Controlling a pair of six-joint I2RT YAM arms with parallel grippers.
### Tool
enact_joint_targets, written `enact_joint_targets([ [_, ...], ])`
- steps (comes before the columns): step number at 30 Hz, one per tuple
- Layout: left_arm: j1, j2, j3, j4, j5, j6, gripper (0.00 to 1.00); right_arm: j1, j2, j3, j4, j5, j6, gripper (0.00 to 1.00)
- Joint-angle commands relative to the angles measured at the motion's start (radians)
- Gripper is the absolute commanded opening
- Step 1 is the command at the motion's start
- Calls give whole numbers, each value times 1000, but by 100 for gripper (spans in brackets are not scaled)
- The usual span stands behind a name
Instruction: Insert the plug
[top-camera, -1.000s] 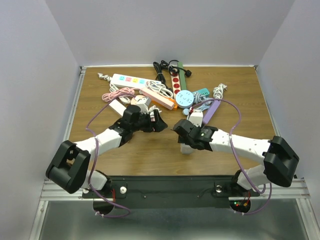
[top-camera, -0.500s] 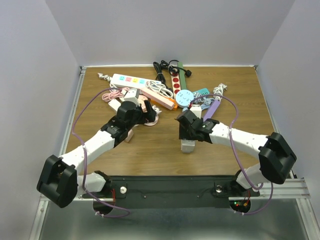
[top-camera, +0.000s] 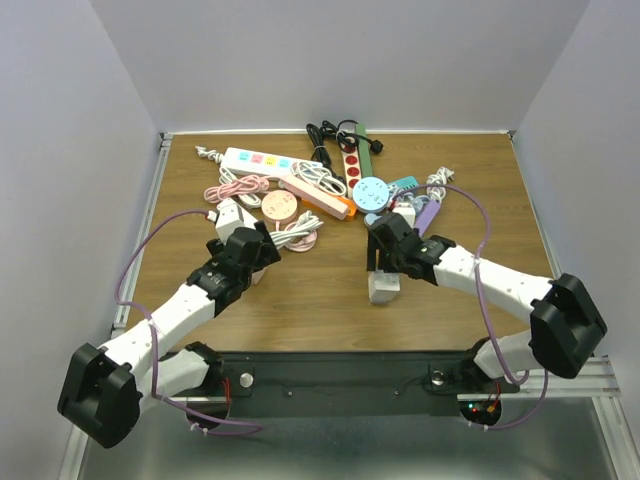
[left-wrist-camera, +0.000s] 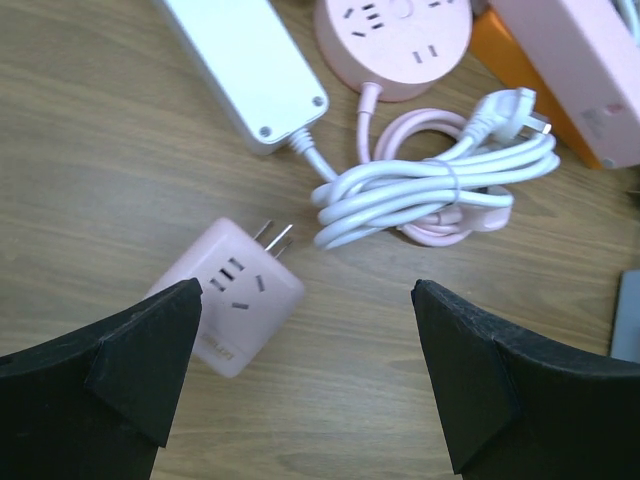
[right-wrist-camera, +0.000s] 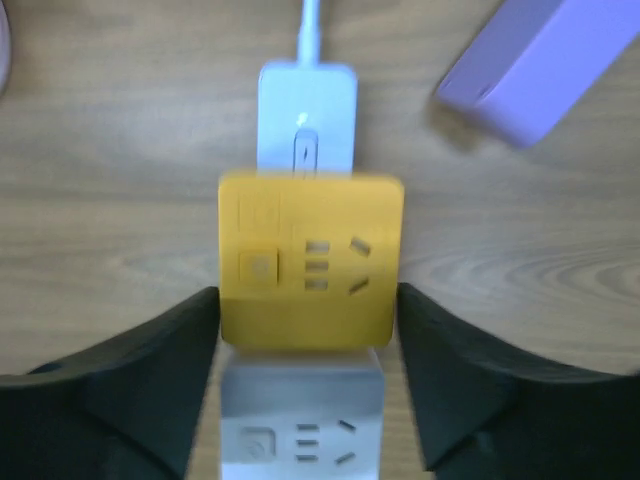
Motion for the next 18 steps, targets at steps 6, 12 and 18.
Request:
enact_joint_targets([
  [6, 2, -26, -44, -74, -142, -93, 99, -61, -132, 18, 96, 75, -119, 92],
  [12, 2, 22, -60, -34, -151, -91, 99, -61, -172, 20, 99, 65, -143, 99],
  [18, 2, 68, -64, -17, -131, -87, 99, -61, -194, 24, 99, 66, -154, 100],
])
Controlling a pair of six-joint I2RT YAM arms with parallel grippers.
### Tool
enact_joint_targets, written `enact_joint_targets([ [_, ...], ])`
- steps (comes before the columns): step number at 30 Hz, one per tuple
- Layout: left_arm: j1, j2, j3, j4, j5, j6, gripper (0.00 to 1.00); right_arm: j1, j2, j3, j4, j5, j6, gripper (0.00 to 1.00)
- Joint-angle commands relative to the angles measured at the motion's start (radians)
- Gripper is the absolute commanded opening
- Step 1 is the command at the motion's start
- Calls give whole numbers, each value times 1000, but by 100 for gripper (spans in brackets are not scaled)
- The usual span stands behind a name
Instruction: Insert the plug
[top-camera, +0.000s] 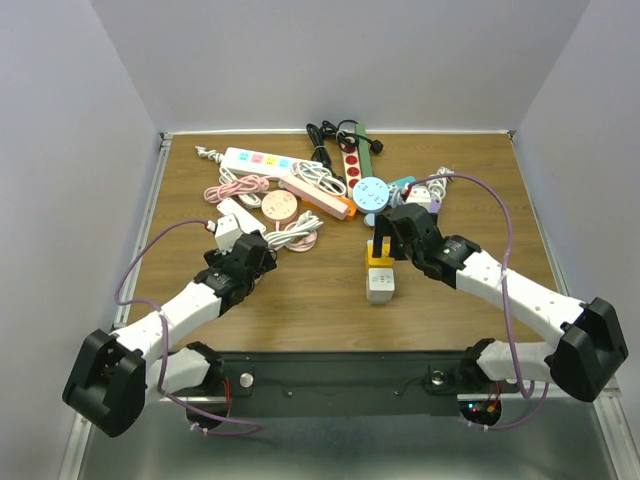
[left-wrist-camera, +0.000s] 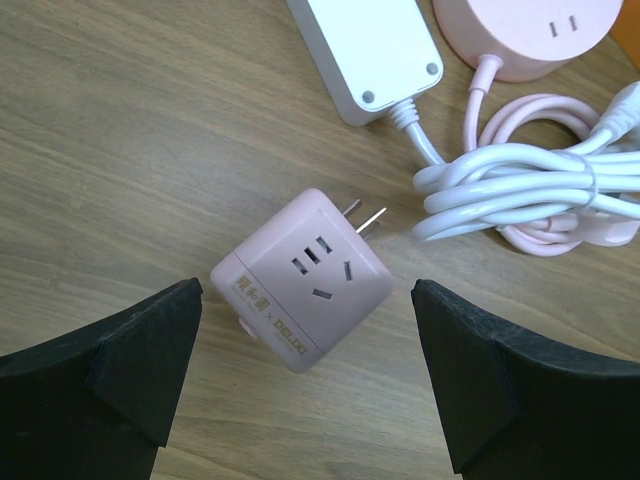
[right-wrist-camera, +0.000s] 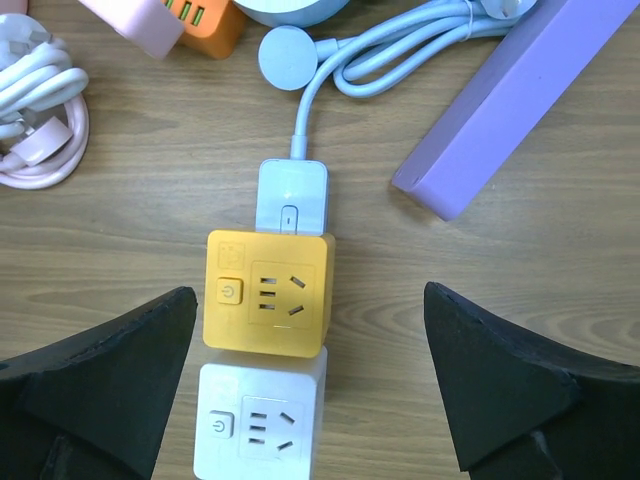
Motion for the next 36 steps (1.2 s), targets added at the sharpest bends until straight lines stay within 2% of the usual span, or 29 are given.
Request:
enact_joint_targets([
  [1, 2, 39, -9, 29, -24, -7, 99, 2, -35, 25, 44, 9, -22, 100],
  [12, 2, 71, -11, 78, -23, 16, 99, 2, -27, 37, 57, -5, -31, 100],
  [20, 1, 129, -4, 112, 105, 82, 99, 3, -41, 28, 67, -3, -25, 100],
  [27, -30, 106, -60, 136, 284, 36, 97, 3, -49, 23, 65, -2, -17, 100],
  [36, -91, 92, -38, 158, 312, 17, 96, 3, -32, 22, 70, -8, -13, 100],
])
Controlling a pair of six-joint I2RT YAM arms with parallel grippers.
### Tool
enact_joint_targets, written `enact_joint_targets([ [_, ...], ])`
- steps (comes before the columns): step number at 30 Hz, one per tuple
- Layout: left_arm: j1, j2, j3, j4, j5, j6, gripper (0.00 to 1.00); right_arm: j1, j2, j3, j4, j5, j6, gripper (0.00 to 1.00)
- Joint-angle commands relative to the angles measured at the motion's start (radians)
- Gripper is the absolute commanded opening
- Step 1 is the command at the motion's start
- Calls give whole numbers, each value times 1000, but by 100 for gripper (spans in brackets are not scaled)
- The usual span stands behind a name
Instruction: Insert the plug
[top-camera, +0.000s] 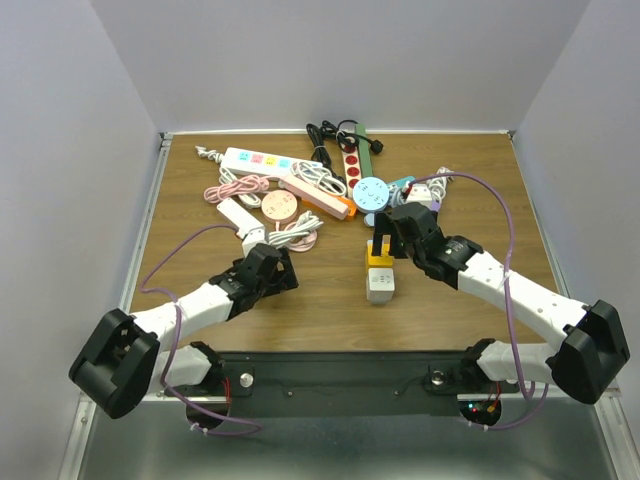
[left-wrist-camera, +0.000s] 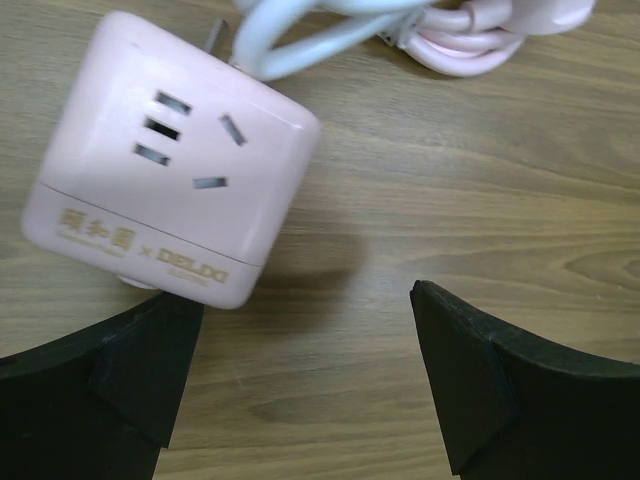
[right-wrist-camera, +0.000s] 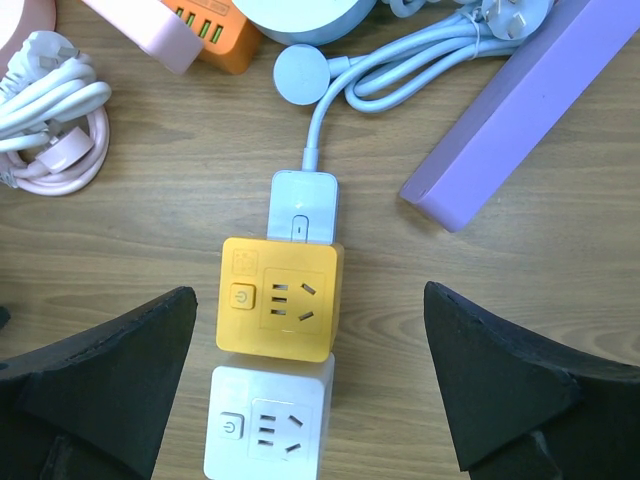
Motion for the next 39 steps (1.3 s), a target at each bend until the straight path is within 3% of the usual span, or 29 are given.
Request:
enact_joint_targets([
  [1, -11, -30, 58, 10, -19, -2, 96, 3, -14, 20, 47, 2, 3, 100],
  [7, -11, -97, 189, -262, -228, -14, 97, 3, -26, 14, 48, 3, 6, 100],
  [16, 9, -75, 222, -311, -302, 4, 98, 3, -35, 9, 51, 5, 6, 100],
  [27, 102, -44, 190, -135, -354, 102, 99, 3, -58, -18, 51, 8, 14, 100],
  [39, 156, 86, 155, 72, -225, 140, 99, 2, -69, -17, 53, 2, 6, 100],
])
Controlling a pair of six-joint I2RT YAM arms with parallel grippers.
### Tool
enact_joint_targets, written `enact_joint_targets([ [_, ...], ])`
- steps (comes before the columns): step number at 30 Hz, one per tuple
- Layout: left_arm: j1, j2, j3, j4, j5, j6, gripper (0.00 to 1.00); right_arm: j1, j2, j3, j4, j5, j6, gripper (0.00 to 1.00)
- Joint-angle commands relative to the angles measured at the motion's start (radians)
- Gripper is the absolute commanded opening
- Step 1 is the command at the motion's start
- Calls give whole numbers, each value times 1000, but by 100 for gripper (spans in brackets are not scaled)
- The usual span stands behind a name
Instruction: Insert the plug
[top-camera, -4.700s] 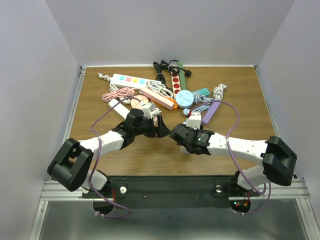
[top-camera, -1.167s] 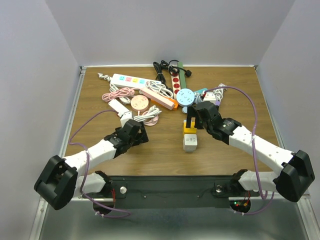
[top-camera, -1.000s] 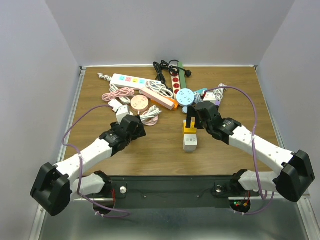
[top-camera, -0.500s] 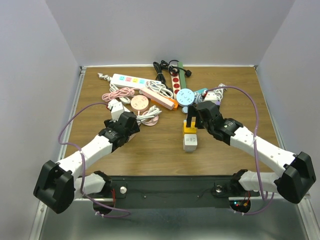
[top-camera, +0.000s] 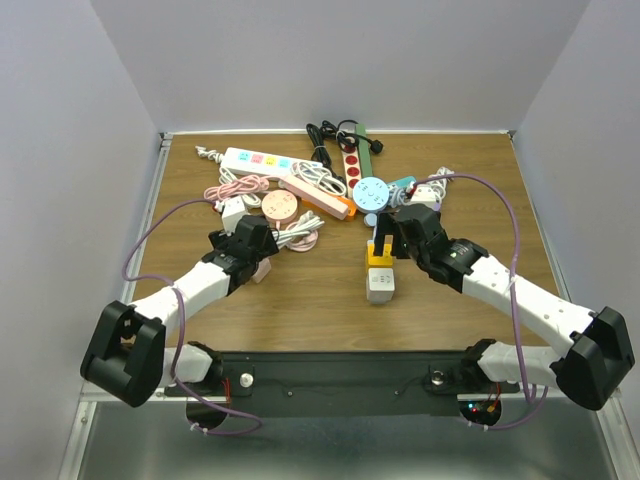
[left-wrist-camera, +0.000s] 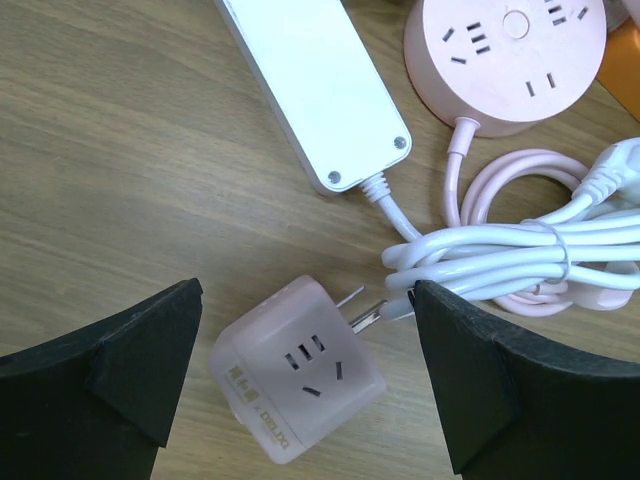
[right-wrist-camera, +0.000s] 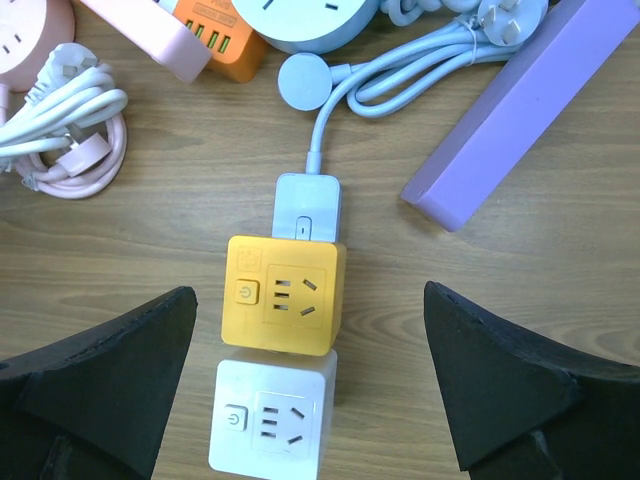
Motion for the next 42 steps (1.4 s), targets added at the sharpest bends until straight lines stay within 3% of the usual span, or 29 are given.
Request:
enact_joint_targets([
  [1, 8, 17, -38, 123, 51, 29, 99, 5, -32, -1, 43, 1, -1, 100],
  [10, 8, 17, -96, 132, 203, -49, 99, 2, -51, -10, 42, -6, 11, 100],
  [20, -52, -116, -165, 91, 292, -163, 99, 3, -61, -6, 42, -6, 7, 100],
  [42, -89, 69, -41, 43, 163, -134, 98, 3, -50, -38, 80, -38, -47, 100],
])
